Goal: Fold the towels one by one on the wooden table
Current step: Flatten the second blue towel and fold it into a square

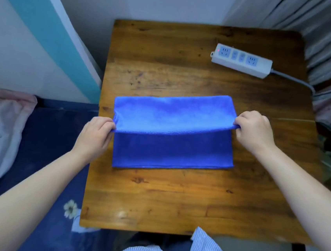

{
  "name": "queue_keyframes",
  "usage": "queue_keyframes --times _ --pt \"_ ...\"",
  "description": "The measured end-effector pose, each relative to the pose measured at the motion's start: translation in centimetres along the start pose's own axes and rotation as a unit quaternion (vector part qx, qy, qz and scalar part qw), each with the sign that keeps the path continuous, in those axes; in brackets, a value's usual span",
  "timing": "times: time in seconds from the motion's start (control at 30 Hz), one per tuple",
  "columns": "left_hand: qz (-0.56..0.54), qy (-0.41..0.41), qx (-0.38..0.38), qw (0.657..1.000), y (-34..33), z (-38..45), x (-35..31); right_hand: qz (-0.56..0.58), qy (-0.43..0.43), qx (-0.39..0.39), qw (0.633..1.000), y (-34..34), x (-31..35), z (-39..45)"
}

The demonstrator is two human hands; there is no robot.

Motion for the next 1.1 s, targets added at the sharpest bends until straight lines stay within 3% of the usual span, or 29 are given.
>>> queue_keyframes --times 0.33,0.57,0.7,0.97,1.1 --pt "0.052 -0.011 0.044 0.998 1.4 -3.9 -3.0 -0.002 0.044 -0.028 0.999 1.1 1.2 -6.8" --pt "0.087 -0.105 0.033 0.99 0.9 -7.5 -2.2 -0.023 0.083 -0.009 0.996 0.1 1.2 -9.8" --pt "0.124 -0.107 0.046 0.985 0.3 -8.2 -2.2 -0.034 0.089 0.01 0.995 -0.3 0.9 -10.7" --pt "0.175 -0.061 0.2 0.962 0.0 -8.5 -4.5 -0.059 0.104 0.046 0.992 -0.8 0.5 -12.5" --pt "0.132 -0.034 0.155 0.978 0.2 -7.7 -5.1 -0.05 0.071 0.084 0.993 -0.5 1.7 -12.4"
Point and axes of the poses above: each hand's wrist, its own z-axis towards the middle knuckle, its own y-axis out of the back of the hand, x = y × z, the point moved 2 cm from there along z, towards the middle knuckle, and after that the axes turned 14 degrees about -x, right-handed, at the moved point
